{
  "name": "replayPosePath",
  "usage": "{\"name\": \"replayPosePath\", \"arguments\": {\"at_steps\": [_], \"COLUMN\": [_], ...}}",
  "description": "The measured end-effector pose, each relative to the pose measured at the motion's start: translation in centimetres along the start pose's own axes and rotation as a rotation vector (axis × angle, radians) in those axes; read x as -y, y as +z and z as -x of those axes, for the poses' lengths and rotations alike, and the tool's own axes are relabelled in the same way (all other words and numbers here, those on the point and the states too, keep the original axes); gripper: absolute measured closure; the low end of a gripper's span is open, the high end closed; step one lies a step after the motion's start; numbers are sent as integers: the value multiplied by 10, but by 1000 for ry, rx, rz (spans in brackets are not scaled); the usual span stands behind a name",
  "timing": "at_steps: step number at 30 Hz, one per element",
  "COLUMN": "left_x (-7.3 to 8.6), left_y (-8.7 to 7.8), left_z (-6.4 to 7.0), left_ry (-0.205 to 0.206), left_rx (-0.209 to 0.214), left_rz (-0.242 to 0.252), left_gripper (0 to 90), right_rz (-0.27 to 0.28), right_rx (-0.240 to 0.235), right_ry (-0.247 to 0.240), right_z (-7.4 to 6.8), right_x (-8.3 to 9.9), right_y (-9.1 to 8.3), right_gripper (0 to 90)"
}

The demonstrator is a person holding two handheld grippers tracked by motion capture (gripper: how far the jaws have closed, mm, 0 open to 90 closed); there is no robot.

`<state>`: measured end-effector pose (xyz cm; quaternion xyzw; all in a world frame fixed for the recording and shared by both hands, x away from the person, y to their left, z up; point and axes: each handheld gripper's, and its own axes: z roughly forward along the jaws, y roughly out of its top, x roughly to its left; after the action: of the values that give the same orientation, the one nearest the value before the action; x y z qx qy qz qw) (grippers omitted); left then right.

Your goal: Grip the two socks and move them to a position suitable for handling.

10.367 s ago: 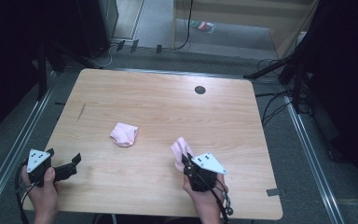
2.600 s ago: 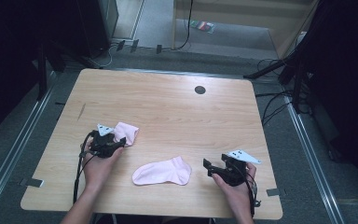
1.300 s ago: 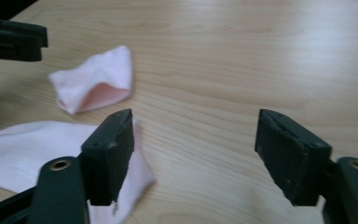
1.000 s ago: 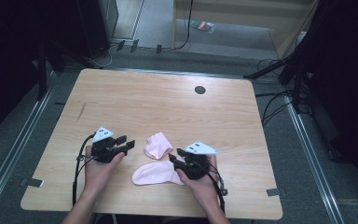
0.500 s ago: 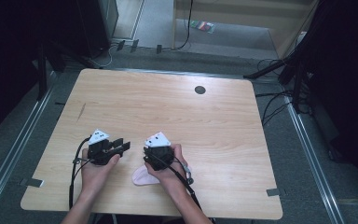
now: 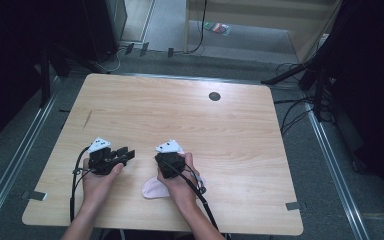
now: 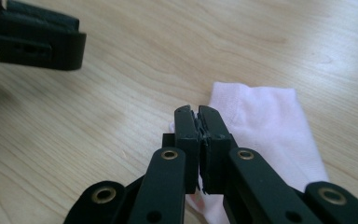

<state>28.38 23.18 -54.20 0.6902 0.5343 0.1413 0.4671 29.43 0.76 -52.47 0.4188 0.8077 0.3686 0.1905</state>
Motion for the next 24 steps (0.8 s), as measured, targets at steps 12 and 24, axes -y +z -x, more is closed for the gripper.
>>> {"name": "replayPosePath", "arguments": {"at_steps": [12,24], "left_x": [1,-2], "left_y": [4,6], "left_z": [3,10], "left_ry": [9,8], "left_rx": [6,21], "left_rz": [-6,-6], "left_gripper": [622,624], "right_rz": [154,129], "right_rx": [-107,12], "right_ry": [275,457], "right_z": [61,150], "right_x": [-9,14], "right_y": [-44,-38], "right_gripper": [881,725]}}
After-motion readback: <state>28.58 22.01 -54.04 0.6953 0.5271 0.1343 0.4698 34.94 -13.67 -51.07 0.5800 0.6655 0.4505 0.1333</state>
